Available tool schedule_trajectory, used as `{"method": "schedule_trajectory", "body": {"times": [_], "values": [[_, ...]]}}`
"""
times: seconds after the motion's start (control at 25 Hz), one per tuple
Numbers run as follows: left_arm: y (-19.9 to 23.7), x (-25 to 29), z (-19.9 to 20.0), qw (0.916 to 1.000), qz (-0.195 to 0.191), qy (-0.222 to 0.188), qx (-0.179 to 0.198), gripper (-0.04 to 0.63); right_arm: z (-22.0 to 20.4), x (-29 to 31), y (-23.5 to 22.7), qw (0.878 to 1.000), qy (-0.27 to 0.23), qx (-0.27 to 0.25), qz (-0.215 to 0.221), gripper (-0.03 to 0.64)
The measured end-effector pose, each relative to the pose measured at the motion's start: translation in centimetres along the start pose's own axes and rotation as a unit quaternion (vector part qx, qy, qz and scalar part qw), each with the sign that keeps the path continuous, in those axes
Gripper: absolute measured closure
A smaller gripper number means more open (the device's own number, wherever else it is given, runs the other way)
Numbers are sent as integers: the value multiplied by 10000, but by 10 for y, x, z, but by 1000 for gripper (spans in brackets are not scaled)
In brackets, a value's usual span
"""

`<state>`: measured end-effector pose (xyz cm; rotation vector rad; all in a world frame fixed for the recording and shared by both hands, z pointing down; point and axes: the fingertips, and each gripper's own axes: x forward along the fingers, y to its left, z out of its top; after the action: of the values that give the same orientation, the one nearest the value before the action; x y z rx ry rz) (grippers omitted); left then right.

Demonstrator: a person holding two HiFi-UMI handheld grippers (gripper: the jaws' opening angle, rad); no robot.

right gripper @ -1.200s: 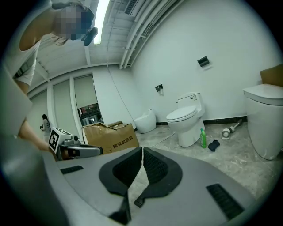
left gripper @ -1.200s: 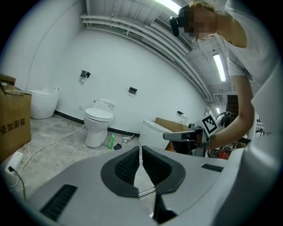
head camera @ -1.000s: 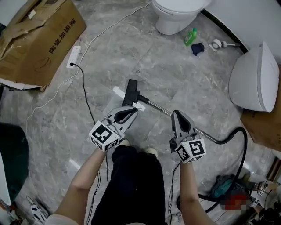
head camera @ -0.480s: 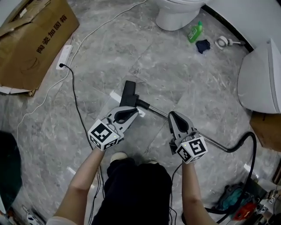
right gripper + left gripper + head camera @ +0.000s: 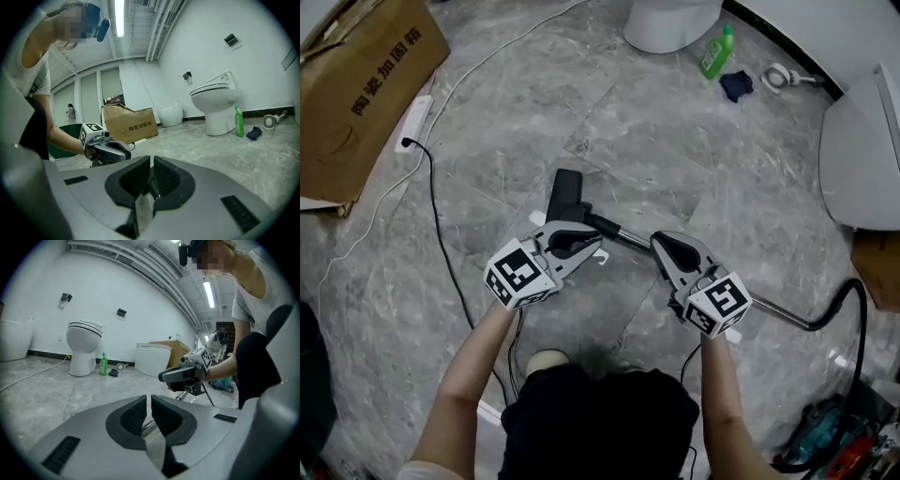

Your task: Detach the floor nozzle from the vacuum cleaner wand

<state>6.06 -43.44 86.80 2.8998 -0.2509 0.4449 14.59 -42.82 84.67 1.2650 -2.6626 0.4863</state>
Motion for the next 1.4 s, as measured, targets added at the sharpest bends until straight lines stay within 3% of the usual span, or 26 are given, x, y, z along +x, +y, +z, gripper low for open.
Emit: {"method": "schedule_trajectory", "body": {"times": [0.16,0.28,0.44,0.64,0.8,0.92,1.0,1.04,1.08,1.12,1.2,1.4], "values": [[5,9,-19,9990,-167,334,251,569,-30,9,-2,9984,474,-285,86,597],[6,18,-34,9948,-320,747,609,464,-55,16,-3,9924,1050,-624,133,521],[11,36,-61,9771,-639,1538,1326,405,-87,27,-9,9732,1900,-1275,235,464],[23,58,-92,9295,-1023,2671,2330,370,-125,42,-23,9345,2888,-2070,194,439],[33,69,-124,8756,-1179,3588,3010,364,-156,52,-28,9097,3449,-2308,127,439],[42,79,-140,8392,-1116,3980,3533,364,-168,58,-35,8974,3622,-2519,-81,439],[50,83,-147,8138,-999,4206,3885,368,-178,58,-38,8776,3847,-2856,-177,442],[54,83,-149,8052,-952,4287,3984,389,-182,58,-40,8670,3963,-3012,-219,448],[56,83,-150,8044,-913,4307,3989,394,-184,57,-41,8608,4026,-3104,-258,456],[57,84,-150,8086,-878,4286,3935,402,-185,57,-41,8597,4032,-3123,-292,457],[57,83,-149,8150,-806,4223,3885,403,-183,56,-40,8647,3959,-3072,-340,459],[54,76,-145,8195,-733,4190,3841,407,-178,54,-35,8664,3862,-3147,-339,460]]}}
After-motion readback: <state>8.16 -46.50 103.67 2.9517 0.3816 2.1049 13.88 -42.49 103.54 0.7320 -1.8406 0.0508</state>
